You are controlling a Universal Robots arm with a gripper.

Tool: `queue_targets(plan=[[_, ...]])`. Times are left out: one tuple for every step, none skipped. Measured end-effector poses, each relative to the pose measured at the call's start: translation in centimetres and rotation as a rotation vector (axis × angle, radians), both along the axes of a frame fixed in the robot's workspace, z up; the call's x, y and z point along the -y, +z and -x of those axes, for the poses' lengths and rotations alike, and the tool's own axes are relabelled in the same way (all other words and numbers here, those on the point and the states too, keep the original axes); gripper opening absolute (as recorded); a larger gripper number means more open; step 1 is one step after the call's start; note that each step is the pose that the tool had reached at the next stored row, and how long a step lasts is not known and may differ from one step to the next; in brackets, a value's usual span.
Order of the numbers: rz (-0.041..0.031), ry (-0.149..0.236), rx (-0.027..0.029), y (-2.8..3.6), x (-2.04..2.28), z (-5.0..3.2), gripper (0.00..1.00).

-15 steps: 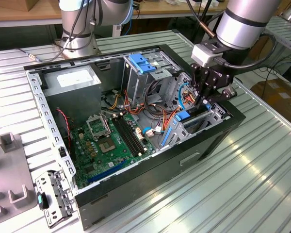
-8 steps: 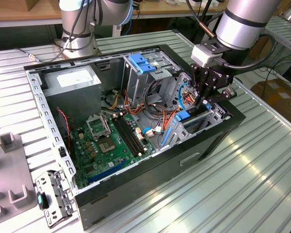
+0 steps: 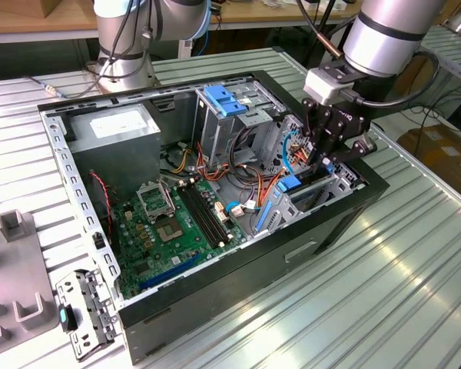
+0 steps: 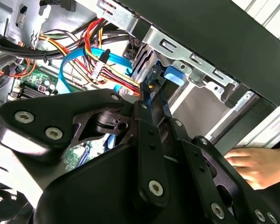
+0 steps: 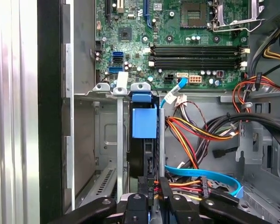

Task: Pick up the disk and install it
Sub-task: 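Insert the first disk wire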

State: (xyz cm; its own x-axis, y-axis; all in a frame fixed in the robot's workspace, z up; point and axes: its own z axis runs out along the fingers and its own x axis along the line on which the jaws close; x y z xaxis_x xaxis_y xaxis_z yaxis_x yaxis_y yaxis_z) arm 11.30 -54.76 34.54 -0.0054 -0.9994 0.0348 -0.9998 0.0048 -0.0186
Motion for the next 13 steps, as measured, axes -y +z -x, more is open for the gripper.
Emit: queue_targets(plan=[[0.0001, 0.000, 0.0000, 0.11, 0.00, 0.00, 0.24], [0.0000, 0.000, 0.0001, 0.26, 0.00, 0.00, 0.24], [-0.0002, 0.000, 0.0004, 0.33, 0.00, 0.00, 0.24], [-0.0004, 0.000, 0.0005, 0.34, 0.00, 0.01, 0.24], [-0.0003, 0.000, 0.0006, 0.35, 0.00, 0.01, 0.24], [0.0000, 0.000, 0.0006, 0.36, 0.00, 0.00, 0.23], [-0.0001, 0.000, 0.0006, 0.36, 0.00, 0.00, 0.23], [0.0000, 0.000, 0.0006, 0.37, 0.00, 0.00, 0.16], [-0.0001, 0.000, 0.0006, 0.37, 0.00, 0.00, 0.11], [0.0000, 0.000, 0.0007, 0.37, 0.00, 0.00, 0.11], [0.0000, 0.000, 0.0006, 0.38, 0.00, 0.00, 0.11], [-0.0001, 0.000, 0.0007, 0.38, 0.00, 0.00, 0.11], [0.0000, 0.000, 0.0007, 0.38, 0.00, 0.00, 0.11]])
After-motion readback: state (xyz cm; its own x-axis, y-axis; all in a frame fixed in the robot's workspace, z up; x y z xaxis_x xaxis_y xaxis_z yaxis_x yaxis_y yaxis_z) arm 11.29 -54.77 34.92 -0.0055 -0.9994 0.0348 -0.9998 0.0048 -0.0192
